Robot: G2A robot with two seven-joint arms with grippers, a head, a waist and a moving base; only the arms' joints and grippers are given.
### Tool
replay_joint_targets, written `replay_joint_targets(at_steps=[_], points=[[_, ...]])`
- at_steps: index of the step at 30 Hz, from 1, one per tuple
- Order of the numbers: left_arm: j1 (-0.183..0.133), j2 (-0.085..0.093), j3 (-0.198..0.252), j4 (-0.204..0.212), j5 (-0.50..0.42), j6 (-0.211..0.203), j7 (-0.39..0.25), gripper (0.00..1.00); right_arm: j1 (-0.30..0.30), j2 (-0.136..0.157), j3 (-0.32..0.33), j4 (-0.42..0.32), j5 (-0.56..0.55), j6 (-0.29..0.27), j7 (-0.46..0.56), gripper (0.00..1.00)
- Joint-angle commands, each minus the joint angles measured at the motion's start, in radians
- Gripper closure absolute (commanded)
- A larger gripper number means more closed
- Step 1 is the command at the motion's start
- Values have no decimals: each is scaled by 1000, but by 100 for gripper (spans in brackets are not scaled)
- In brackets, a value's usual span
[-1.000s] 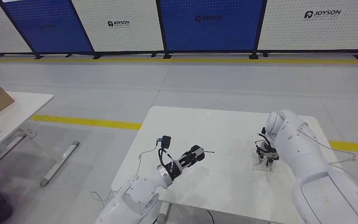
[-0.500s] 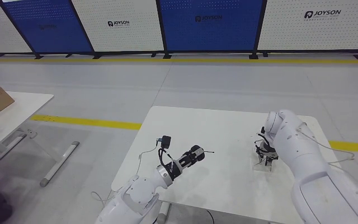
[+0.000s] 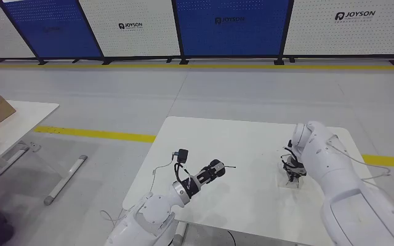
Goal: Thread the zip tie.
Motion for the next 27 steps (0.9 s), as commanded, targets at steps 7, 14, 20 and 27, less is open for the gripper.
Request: replay_joint_targets(at_steps=[7, 14, 20, 27], points=[[0, 0, 0, 0, 0, 0, 0, 100, 4, 3, 1, 0, -1, 0, 2, 85], [0, 0, 0, 0, 0, 0, 0, 100, -1, 1, 0, 0, -8, 0, -1, 83], [0, 0, 0, 0, 0, 0, 0, 100, -4, 0, 0, 0, -12, 0, -1, 83], [0, 0, 0, 0, 0, 0, 0, 100, -5, 2, -1, 0, -16, 0, -2, 85]])
